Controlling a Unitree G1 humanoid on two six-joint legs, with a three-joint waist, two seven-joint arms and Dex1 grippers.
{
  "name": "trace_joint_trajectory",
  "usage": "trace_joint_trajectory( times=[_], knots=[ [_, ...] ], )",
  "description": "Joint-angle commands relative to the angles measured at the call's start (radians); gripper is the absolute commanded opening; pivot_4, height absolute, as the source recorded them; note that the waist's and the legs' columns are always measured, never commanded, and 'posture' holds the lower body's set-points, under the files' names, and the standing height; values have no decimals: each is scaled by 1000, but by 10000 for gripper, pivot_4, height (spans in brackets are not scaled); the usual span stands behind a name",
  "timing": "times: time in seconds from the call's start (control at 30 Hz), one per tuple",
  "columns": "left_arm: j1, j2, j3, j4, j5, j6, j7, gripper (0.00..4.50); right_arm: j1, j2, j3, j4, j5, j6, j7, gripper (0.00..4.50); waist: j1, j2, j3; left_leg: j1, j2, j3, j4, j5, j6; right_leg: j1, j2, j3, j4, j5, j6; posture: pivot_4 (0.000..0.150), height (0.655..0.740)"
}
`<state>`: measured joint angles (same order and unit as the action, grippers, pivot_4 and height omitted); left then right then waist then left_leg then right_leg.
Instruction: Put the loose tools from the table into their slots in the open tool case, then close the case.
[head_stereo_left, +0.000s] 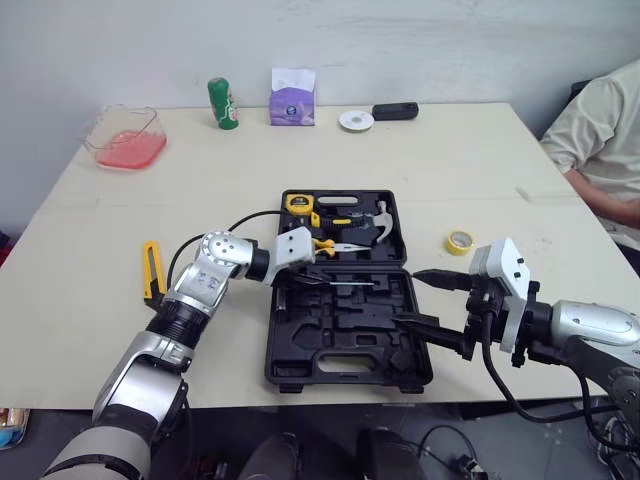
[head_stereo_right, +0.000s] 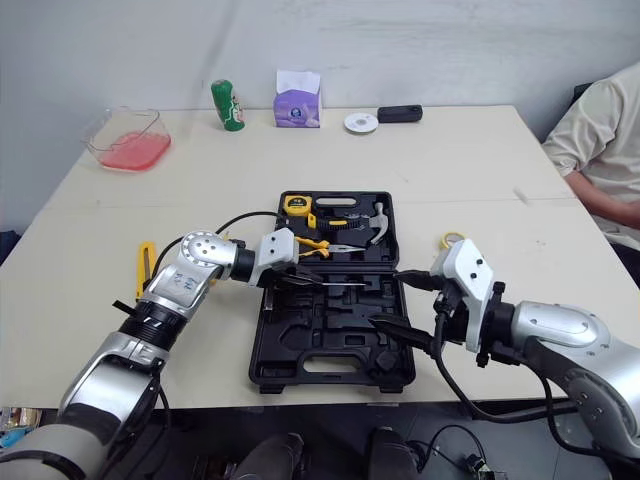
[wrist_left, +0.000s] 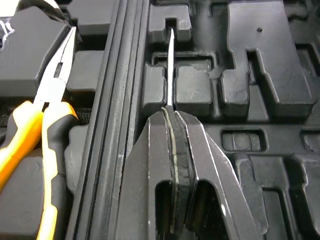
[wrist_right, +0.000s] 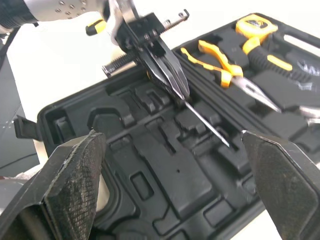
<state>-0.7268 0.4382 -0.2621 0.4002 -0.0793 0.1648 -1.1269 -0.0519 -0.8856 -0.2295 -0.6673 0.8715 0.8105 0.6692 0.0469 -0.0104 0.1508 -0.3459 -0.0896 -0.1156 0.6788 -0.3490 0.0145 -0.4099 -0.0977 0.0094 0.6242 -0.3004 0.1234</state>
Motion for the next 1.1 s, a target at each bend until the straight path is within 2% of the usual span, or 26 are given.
trace_joint_trajectory(
  times=[0.03,0.07,0.13,0.2,0.3,0.4,0.43,0.6,0.77,0.9,1.03,1.1],
  knots=[
    [81,41,151,-154,-151,160,20,116,60,-10,-148,12,-11,-13,-12,45000,-8,0,0,-4,0,0,1,0,0,-4,0,0,1,0,0,1500,7400],
    [112,57,209,-231,-210,214,28,116,86,-9,-194,23,-12,-13,-10,45000,-12,0,1,-8,0,0,2,0,0,-8,0,1,3,0,0,1500,7400],
    [195,108,337,-377,-354,349,32,6815,160,-8,-310,49,-11,-4,6,45000,-20,0,2,-11,0,-1,2,0,-1,-11,0,1,4,0,0,1500,7400],
    [294,176,451,-464,-440,466,51,14049,255,-10,-424,72,-24,-5,51,45000,-21,0,2,-12,1,-1,2,0,-1,-11,0,2,4,0,0,1500,7400],
    [516,282,627,-500,-418,496,120,28218,419,-6,-584,162,-110,-45,125,45000,-23,3,1,-10,0,0,0,0,-1,-11,1,7,1,0,0,1500,7400],
    [633,315,788,-452,-428,519,210,42857,501,6,-659,246,-170,-94,161,45000,-21,2,5,-1,0,5,-12,0,2,-6,1,13,-3,0,0,1500,7400],
    [670,327,865,-398,-425,515,241,44592,518,11,-682,276,-187,-109,166,45000,-19,1,6,3,-1,5,-14,-1,4,-3,1,14,-4,0,0,1500,7400],
    [773,378,1104,-172,-411,461,352,44592,545,21,-743,391,-251,-166,174,45000,-22,0,7,9,3,5,-17,-5,4,1,2,14,-5,-2,-3,1500,7400],
    [767,398,1148,-111,-429,452,386,44592,513,21,-738,430,-276,-185,161,45000,-19,0,7,9,2,6,-17,-4,1,1,1,14,-7,-2,-3,1500,7400],
    [764,383,1062,-213,-431,435,364,44592,431,49,-682,323,-227,-130,85,45000,-22,1,7,9,4,7,-17,-4,0,1,2,15,-6,-2,-3,1500,7400],
    [723,372,969,-424,-525,512,334,44592,400,128,-618,104,-146,-31,-36,45000,-20,1,8,8,7,7,-18,-4,-3,-1,4,16,-6,-2,-3,1500,7400],
    [676,387,898,-546,-588,575,318,44592,365,195,-581,5,-96,37,-163,45000,-19,1,8,7,7,6,-18,-4,-3,-2,4,16,-6,-2,-3,1500,7400]
  ],
)
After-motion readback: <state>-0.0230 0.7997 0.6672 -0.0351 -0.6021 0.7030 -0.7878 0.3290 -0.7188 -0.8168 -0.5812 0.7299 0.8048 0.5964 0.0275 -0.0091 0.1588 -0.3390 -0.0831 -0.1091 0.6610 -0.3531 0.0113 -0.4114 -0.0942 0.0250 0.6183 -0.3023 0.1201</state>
